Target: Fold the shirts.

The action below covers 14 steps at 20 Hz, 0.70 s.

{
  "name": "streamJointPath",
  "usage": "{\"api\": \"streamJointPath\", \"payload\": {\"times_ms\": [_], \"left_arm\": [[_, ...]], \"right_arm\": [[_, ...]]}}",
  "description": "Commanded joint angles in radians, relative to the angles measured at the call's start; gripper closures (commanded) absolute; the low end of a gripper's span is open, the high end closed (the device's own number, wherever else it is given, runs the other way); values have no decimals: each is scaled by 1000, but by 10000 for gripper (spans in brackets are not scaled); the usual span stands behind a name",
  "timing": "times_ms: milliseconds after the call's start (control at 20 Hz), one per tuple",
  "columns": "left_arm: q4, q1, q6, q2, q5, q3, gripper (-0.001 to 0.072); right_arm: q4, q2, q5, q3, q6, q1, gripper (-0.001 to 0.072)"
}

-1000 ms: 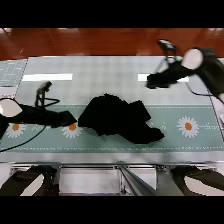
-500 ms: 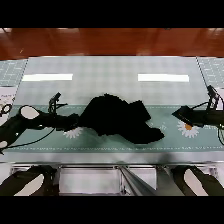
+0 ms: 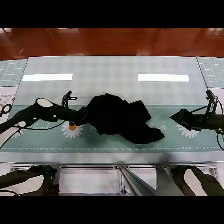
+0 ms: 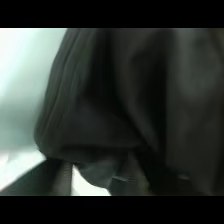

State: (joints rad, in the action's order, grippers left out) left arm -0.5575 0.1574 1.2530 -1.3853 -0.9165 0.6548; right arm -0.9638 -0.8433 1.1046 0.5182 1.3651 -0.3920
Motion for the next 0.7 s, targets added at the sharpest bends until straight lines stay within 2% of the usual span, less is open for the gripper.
{"api": "streamJointPath", "payload": {"times_ms": [0, 350, 500, 650], "left_arm": [[42, 19, -100, -45, -26, 78, 685], [42, 8, -113, -45, -42, 106, 680], [42, 7, -112, -45, -42, 106, 680], [42, 8, -112, -45, -41, 106, 680]], "right_arm": [[-29, 2, 78, -51, -5, -1, 303], [-3, -44, 125, -211, -17, 3, 303], [48, -100, 44, -211, -33, 66, 303], [182, -200, -74, -194, -92, 174, 303]]}}
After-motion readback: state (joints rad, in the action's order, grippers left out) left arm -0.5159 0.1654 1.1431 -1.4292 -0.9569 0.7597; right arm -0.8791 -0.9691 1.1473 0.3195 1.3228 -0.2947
